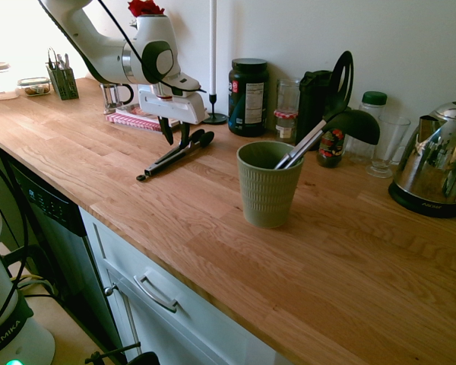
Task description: Put the tongs back in the holder
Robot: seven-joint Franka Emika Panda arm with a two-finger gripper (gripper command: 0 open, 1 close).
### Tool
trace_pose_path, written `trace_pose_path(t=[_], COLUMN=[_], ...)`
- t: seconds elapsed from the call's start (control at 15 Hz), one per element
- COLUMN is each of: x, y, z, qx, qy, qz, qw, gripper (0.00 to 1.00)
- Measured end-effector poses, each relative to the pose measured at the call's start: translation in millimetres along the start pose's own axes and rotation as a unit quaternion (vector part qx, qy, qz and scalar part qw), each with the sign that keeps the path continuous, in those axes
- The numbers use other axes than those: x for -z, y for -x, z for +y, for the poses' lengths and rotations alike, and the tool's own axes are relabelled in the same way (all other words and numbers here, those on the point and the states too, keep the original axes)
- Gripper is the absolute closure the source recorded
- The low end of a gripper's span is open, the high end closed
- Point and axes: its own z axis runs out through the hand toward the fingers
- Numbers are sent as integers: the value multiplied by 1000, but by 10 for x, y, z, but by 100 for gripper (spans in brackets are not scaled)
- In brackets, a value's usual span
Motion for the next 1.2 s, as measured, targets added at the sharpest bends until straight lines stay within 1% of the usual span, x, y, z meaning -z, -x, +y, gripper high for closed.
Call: trace_pose_path(t=[0.67, 0.87, 1.0, 1.07, 1.2], x=[-41, -9, 219, 452, 1091], y=[-50, -135, -254, -331, -510], z=[87, 146, 205, 246, 400], qx=[-8, -17, -35, -48, -67], qy=[6, 6, -4, -16, -50], qz=[-1, 3, 11, 11, 21], qw=[1000, 1000, 999, 999, 996], gripper=[100, 100, 100, 100, 100])
